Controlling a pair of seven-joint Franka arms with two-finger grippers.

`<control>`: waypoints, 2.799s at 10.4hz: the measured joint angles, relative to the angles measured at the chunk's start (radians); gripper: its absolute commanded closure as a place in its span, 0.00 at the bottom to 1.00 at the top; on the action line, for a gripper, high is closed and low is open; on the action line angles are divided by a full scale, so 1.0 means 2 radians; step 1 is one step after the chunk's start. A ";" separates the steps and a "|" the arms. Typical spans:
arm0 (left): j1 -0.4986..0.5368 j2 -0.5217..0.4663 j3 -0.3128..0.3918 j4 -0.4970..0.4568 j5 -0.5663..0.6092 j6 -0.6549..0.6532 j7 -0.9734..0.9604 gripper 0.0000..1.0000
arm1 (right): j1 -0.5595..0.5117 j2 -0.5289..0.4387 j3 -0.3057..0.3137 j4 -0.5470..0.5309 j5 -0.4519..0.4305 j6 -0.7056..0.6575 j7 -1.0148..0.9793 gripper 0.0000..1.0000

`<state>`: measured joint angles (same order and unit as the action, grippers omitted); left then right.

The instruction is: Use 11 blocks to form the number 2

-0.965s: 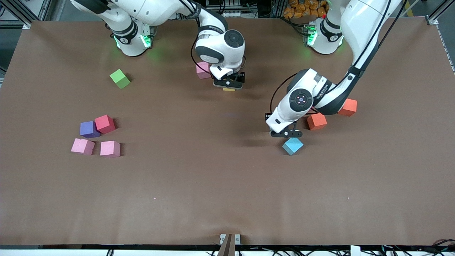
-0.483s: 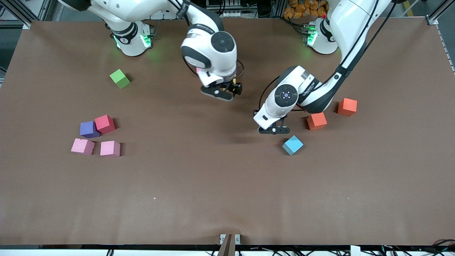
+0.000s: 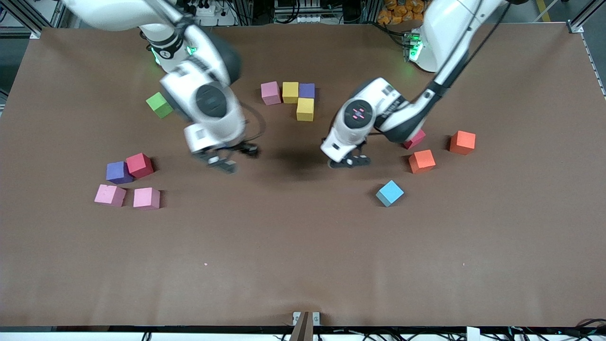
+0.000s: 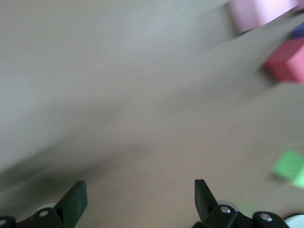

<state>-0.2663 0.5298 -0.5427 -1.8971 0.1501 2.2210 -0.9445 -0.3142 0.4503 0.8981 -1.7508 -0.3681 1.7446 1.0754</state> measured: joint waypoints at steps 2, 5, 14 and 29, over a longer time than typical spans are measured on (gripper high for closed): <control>-0.034 0.009 0.000 0.010 -0.007 0.000 -0.038 1.00 | -0.061 -0.016 -0.033 0.000 0.001 -0.018 -0.147 0.00; -0.063 0.043 0.001 0.048 -0.014 0.001 -0.053 1.00 | -0.123 -0.020 -0.095 0.000 0.003 0.042 -0.302 0.00; -0.120 0.093 0.016 0.083 -0.015 0.010 -0.073 1.00 | -0.107 0.005 -0.185 -0.104 0.006 0.323 -0.502 0.00; -0.116 0.074 0.015 0.067 -0.007 -0.001 -0.074 0.00 | -0.107 0.026 -0.219 -0.128 -0.028 0.392 -0.503 0.00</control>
<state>-0.4992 0.6786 -0.5129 -1.7635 0.1356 2.2186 -1.0928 -0.5284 0.5013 0.4595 -2.0068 -0.4243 2.5284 0.0694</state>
